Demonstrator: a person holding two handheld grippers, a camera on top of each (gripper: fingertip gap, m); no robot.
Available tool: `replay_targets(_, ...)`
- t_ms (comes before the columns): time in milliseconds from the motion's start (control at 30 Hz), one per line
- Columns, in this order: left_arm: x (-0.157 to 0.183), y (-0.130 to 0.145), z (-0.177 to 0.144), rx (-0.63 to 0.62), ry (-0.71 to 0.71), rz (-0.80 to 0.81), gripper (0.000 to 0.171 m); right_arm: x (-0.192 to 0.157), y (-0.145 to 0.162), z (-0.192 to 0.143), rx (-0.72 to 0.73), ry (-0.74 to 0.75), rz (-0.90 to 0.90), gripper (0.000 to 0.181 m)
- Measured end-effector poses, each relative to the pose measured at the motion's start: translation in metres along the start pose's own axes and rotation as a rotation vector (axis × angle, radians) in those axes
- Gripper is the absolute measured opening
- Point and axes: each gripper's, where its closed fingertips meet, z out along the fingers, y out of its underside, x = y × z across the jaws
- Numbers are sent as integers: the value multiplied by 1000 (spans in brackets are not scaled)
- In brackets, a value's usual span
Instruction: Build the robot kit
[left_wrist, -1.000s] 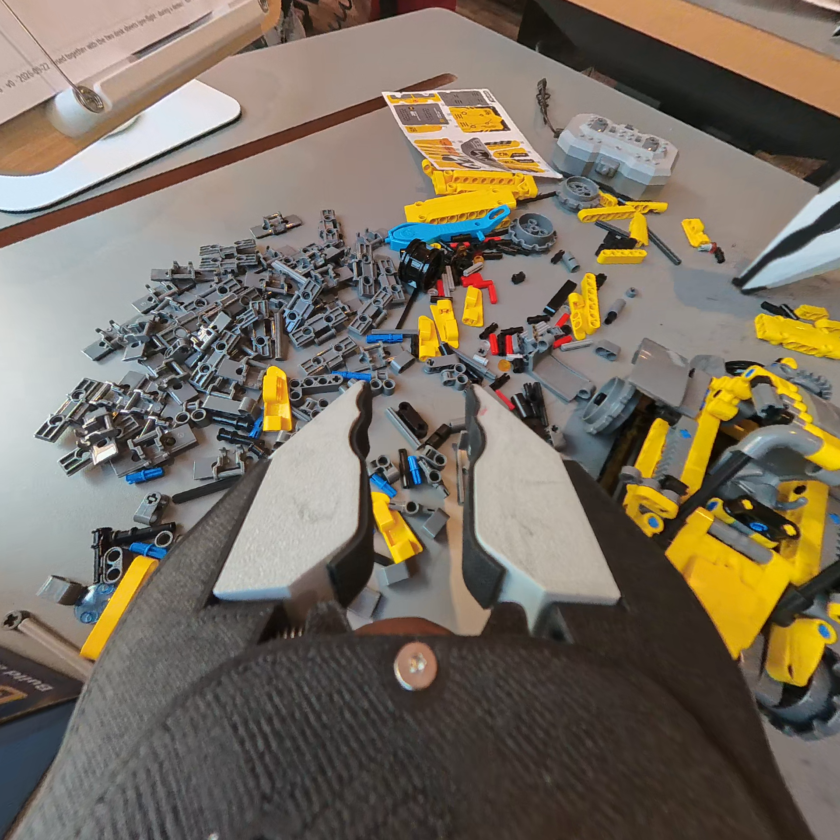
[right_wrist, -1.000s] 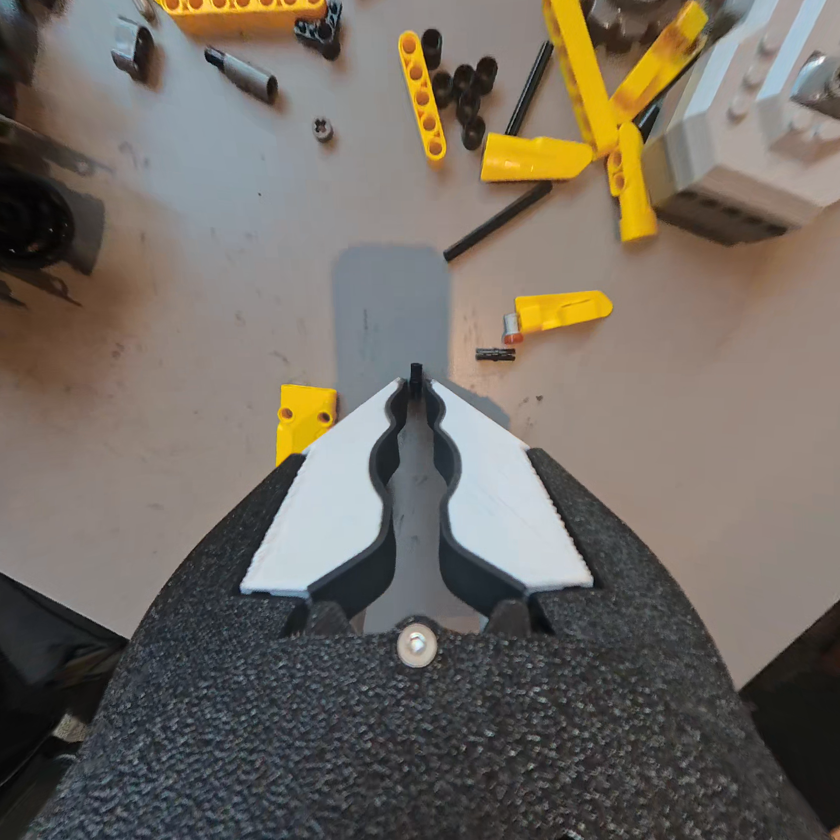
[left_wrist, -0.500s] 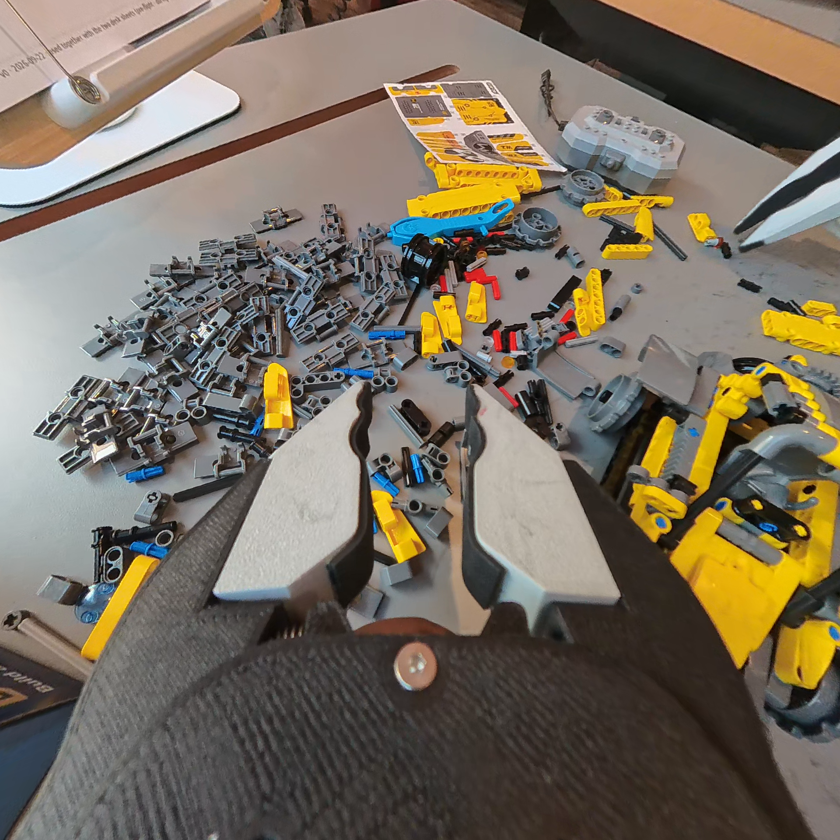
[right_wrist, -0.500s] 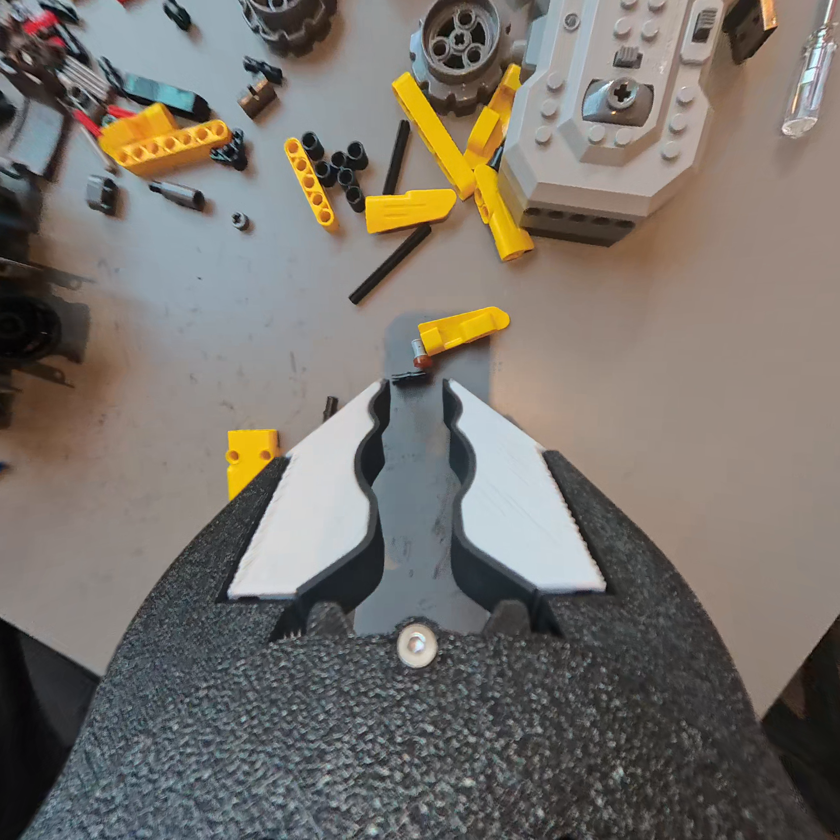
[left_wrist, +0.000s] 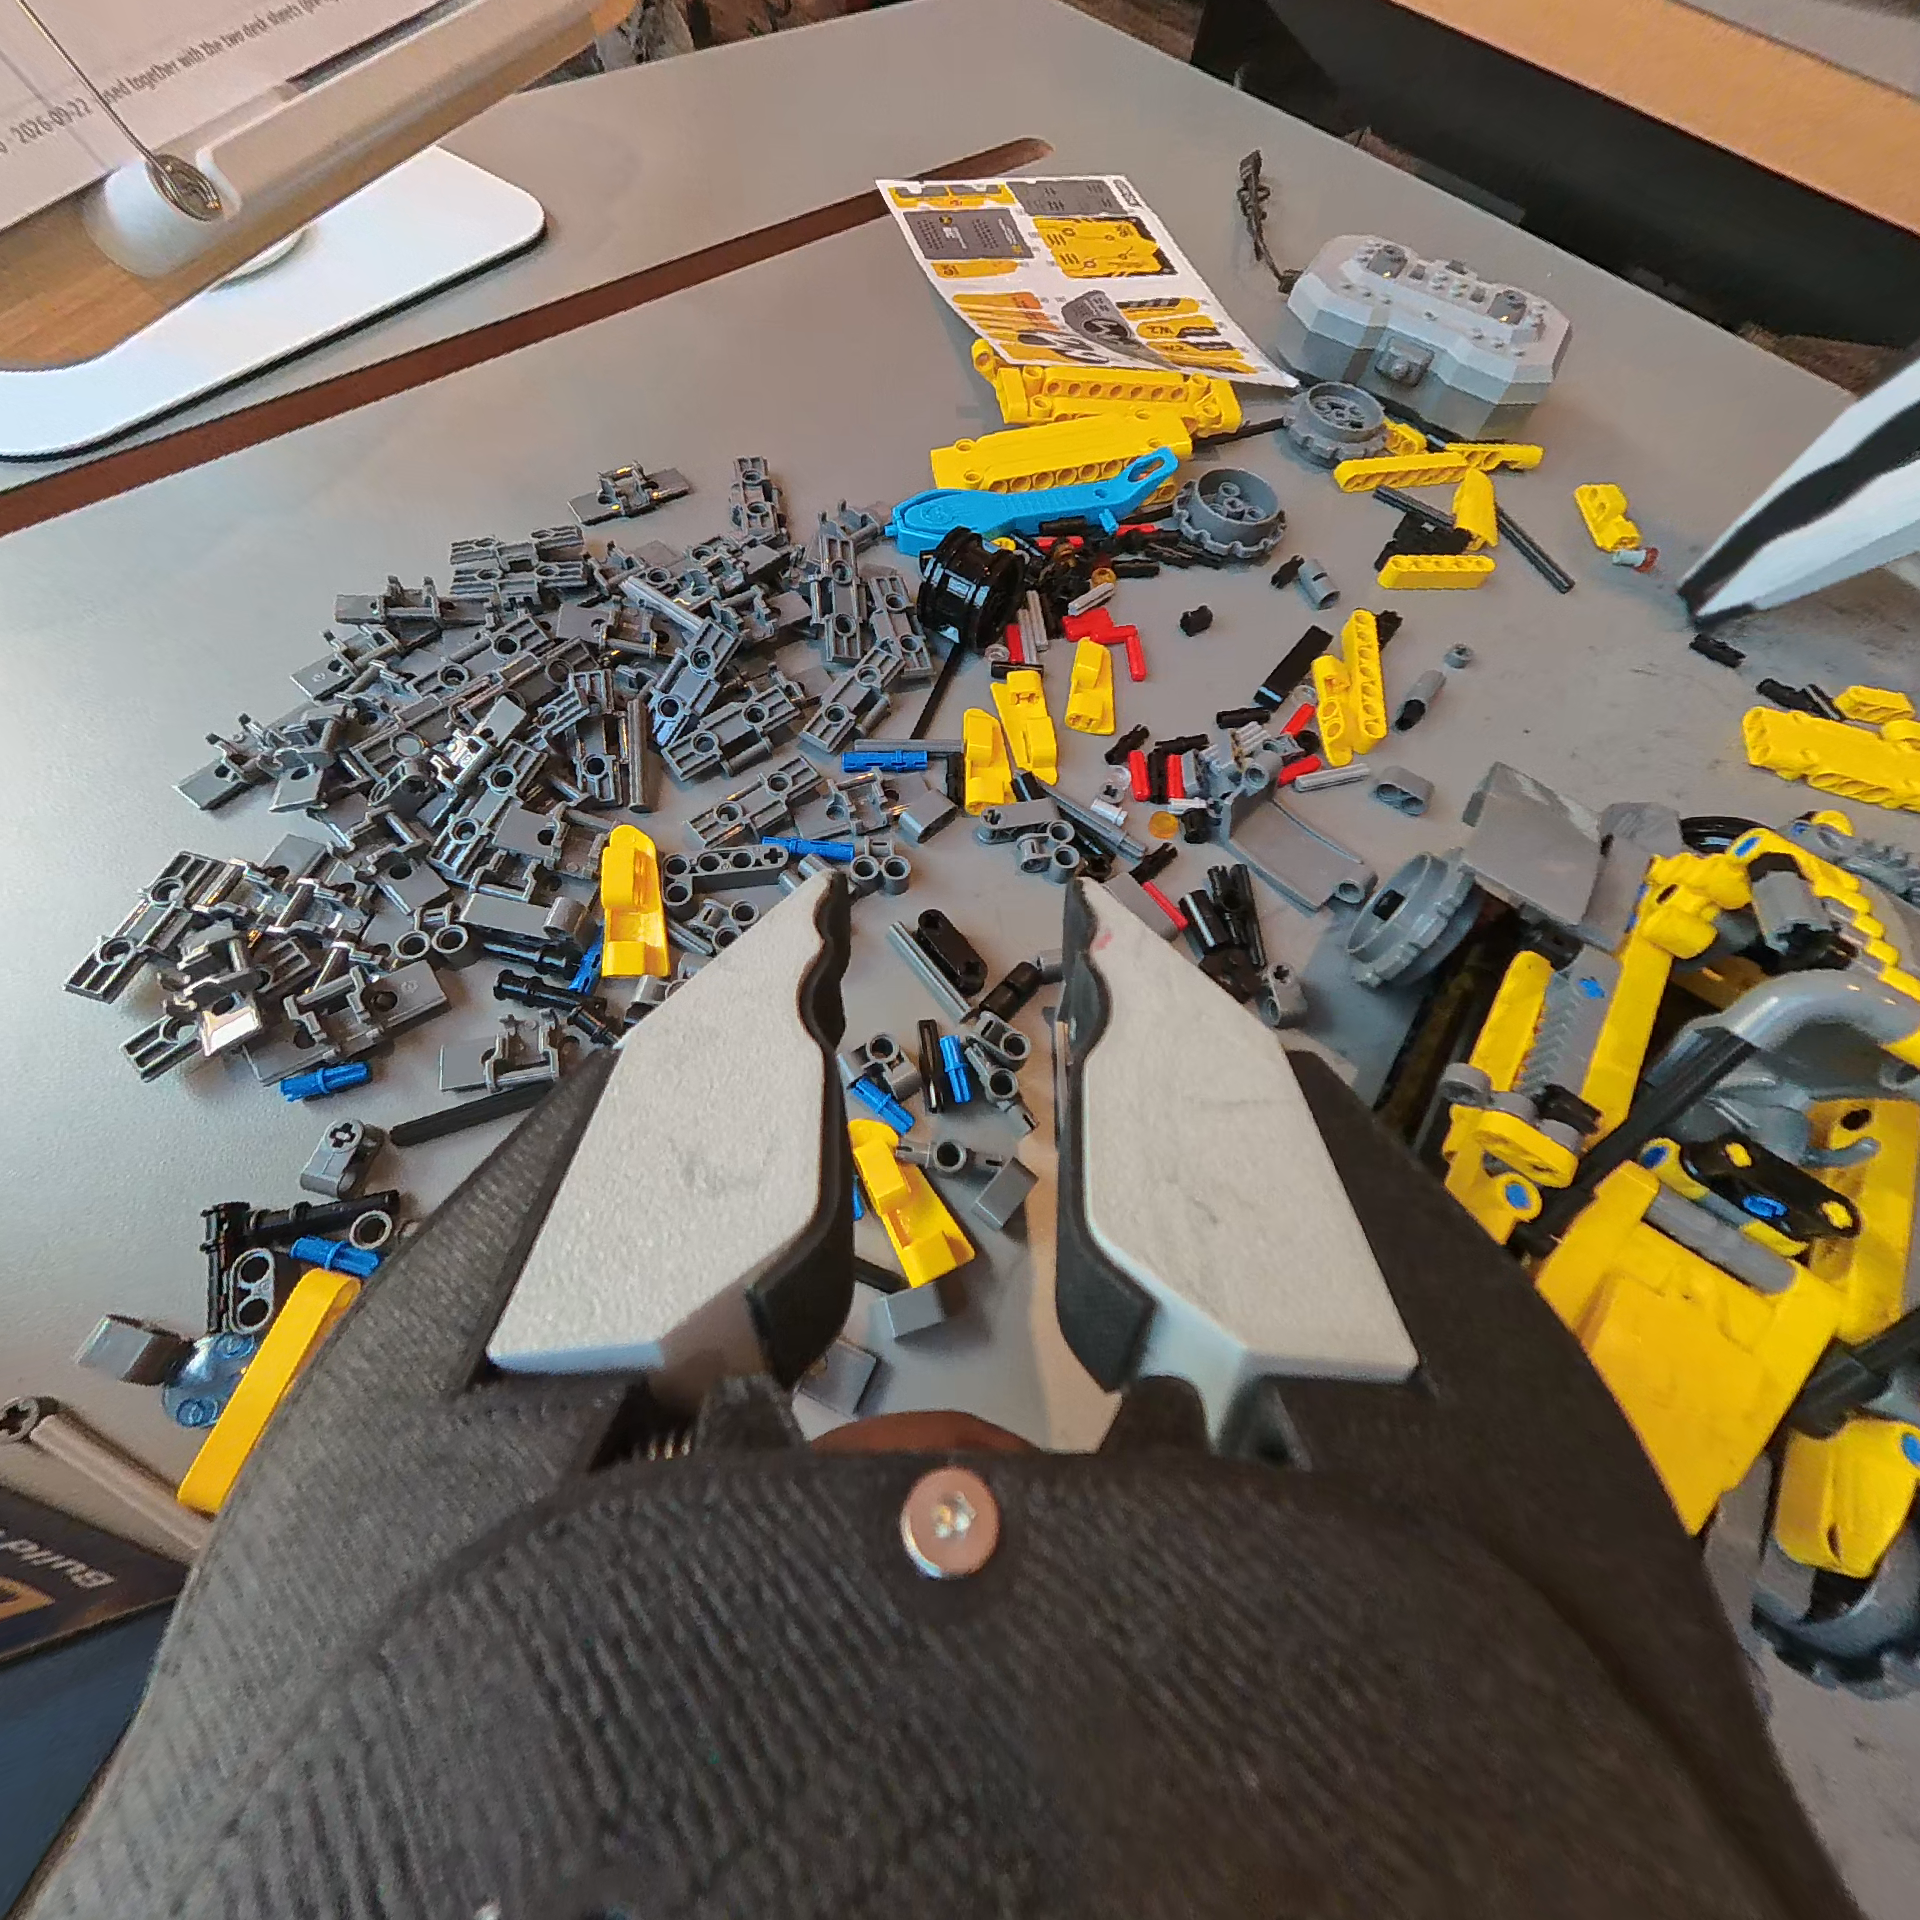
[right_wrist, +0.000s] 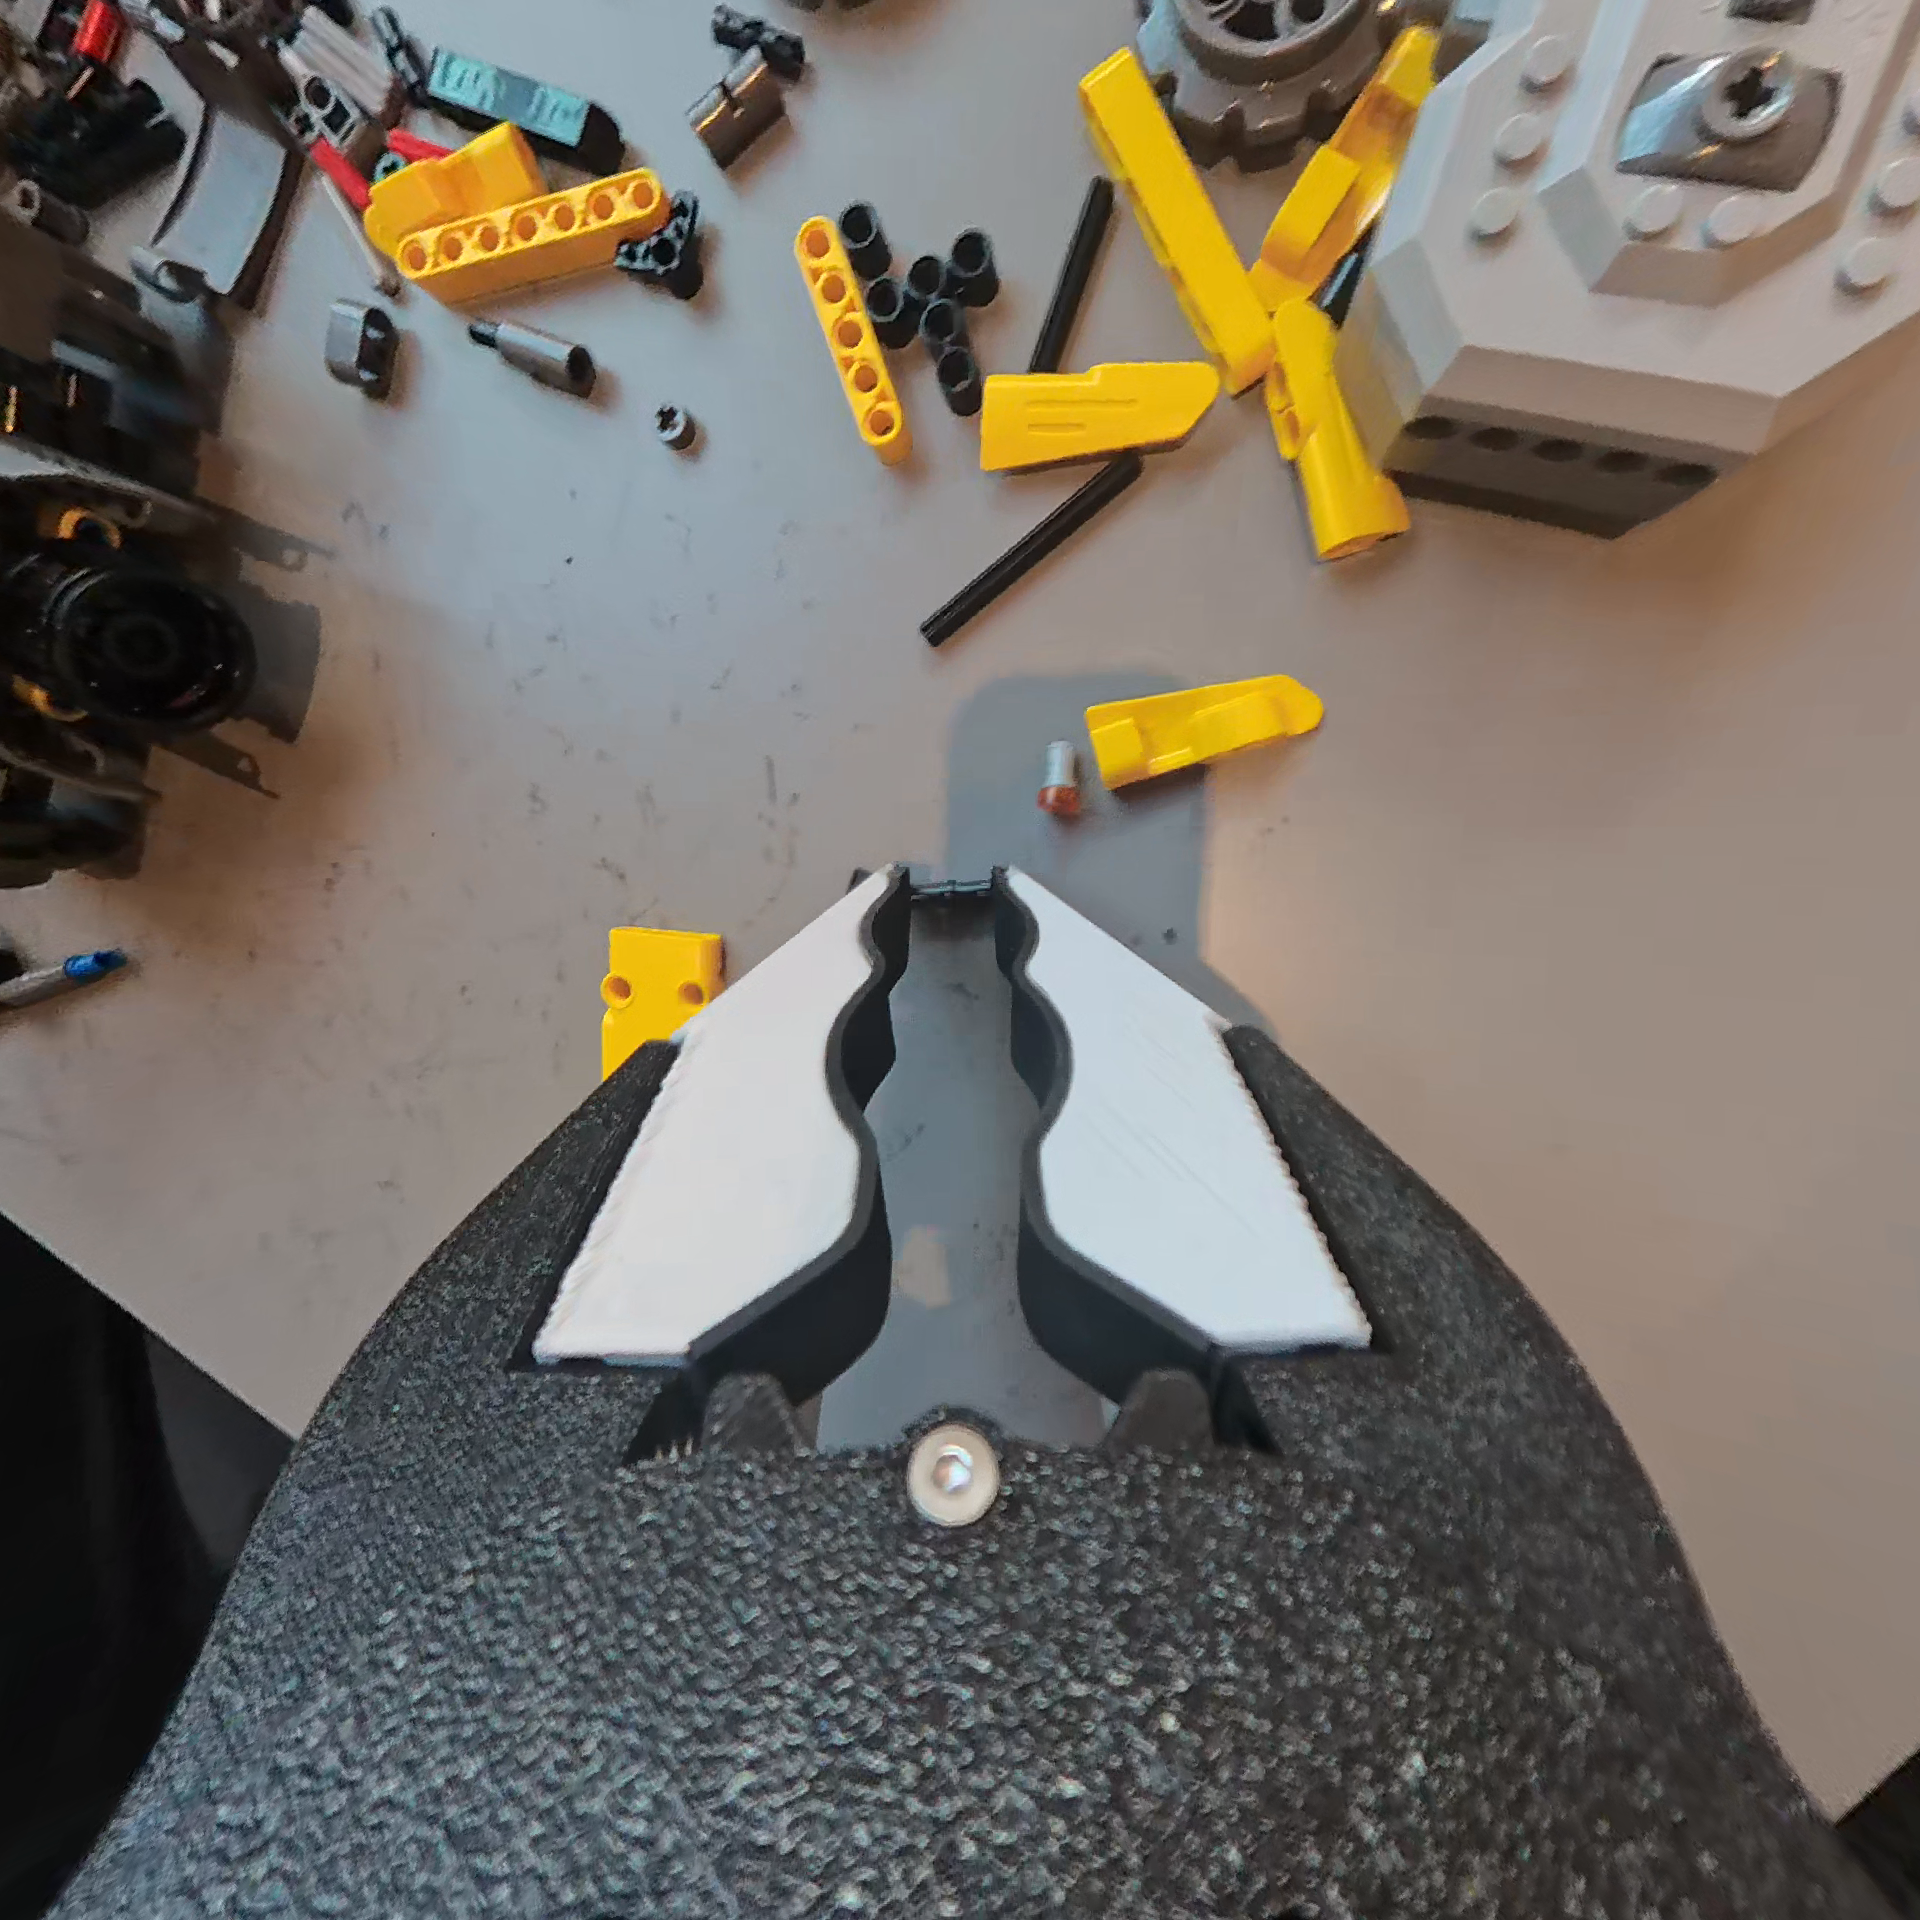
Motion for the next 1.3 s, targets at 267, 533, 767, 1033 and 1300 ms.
replay_targets(267,1,0,0,-1,1,7,38,-25,17,-4,-23,-80,2,13)
replay_targets(533,0,-1,0,3,4,-4,38,-25,11,-10,50,-116,55,19)
replay_targets(767,1,0,0,-1,2,6,38,-28,-11,-4,106,-100,33,24)
replay_targets(1033,2,0,0,-1,4,5,38,-33,-14,12,34,-35,-53,25)
replay_targets(1300,2,-1,-1,3,7,2,38,-33,-5,11,10,-39,-50,4)
